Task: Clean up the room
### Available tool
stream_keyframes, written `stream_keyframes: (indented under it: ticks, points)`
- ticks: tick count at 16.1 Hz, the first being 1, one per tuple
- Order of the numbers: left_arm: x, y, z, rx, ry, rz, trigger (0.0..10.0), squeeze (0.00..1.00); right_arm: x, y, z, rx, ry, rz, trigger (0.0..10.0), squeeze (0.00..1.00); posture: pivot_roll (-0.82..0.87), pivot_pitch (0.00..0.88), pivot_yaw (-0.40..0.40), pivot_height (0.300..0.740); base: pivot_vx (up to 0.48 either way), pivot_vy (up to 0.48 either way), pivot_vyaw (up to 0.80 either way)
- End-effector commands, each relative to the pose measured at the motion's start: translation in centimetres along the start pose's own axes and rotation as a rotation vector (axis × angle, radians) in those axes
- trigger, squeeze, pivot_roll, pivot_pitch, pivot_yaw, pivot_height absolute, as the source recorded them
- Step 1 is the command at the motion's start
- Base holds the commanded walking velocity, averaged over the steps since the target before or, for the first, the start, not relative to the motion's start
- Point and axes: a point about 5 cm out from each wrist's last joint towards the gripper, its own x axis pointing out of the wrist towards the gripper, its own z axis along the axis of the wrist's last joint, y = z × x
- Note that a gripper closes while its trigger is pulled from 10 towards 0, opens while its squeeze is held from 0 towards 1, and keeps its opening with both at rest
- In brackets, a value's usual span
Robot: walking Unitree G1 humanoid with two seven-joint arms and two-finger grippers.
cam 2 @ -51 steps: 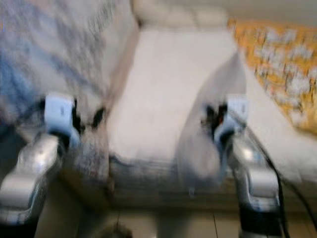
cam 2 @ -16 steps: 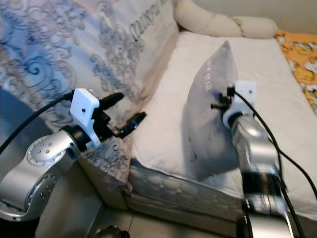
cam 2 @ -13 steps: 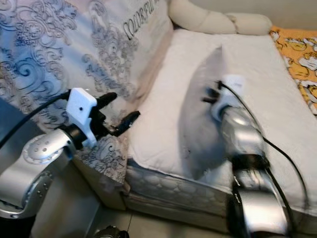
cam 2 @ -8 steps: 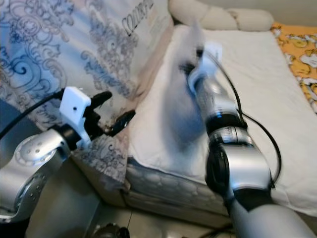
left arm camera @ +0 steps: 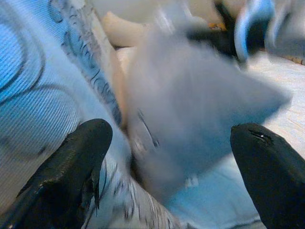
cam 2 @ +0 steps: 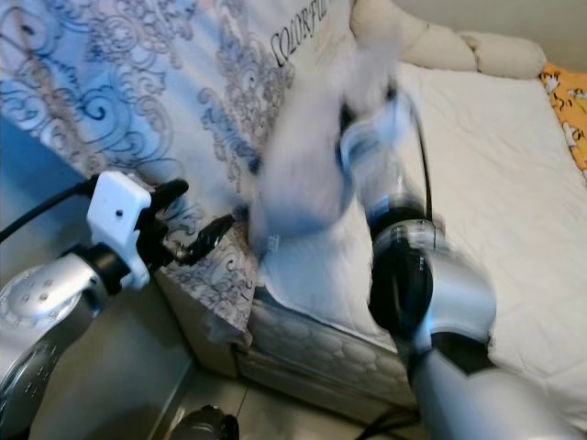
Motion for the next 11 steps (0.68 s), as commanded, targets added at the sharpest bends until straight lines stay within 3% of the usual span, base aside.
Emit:
stream_keyframes:
  ticks: [1, 2, 5, 7, 9, 10, 11]
  points:
    - [-0.5, 0.0, 0.1, 0.008, 0.011, 0.018, 10.0, 0.0, -0.4, -2.0, -0.9, -0.043, 0.026, -0.068, 10.0, 0.0, 0.35, 0.0, -0.035, 0.74, 0.0, 0.0, 0.0]
    - [-0.7, -0.2, 0.1, 0.031, 0.023, 0.017, 10.0, 0.0, -1.2, -4.9, -3.0, -0.145, 0.097, -0.156, 10.0, 0.0, 0.39, 0.0, -0.029, 0.74, 0.0, 0.0, 0.0]
    - [-0.8, 0.1, 1.1, 0.036, 0.0, 0.056, 10.0, 0.0, -2.5, -8.6, -4.4, -0.275, 0.163, -0.27, 10.0, 0.0, 0.41, 0.03, -0.009, 0.74, 0.0, 0.0, 0.0]
    - [-0.6, 0.2, 1.5, 0.003, -0.027, 0.078, 10.0, 0.0, -2.6, -9.1, -3.1, -0.259, 0.12, -0.284, 10.0, 0.0, 0.37, 0.009, -0.011, 0.74, 0.0, 0.0, 0.0]
    - [-0.1, 0.3, 1.5, -0.008, -0.027, 0.088, 10.0, 0.0, -2.4, -9.0, -2.2, -0.301, 0.106, -0.266, 10.0, 0.0, 0.36, 0.0, -0.011, 0.74, 0.0, 0.0, 0.0]
    - [0.1, 0.3, 1.6, -0.012, -0.031, 0.092, 10.0, 0.0, -2.4, -9.1, -1.6, -0.297, 0.087, -0.277, 10.0, 1.0, 0.35, 0.0, -0.01, 0.74, 0.0, 0.0, 0.0]
    - [0.3, 0.3, 1.7, -0.02, -0.039, 0.096, 10.0, 0.0, -2.4, -9.2, -0.8, -0.273, 0.057, -0.295, 10.0, 1.0, 0.35, 0.0, -0.008, 0.74, 0.0, 0.0, 0.0]
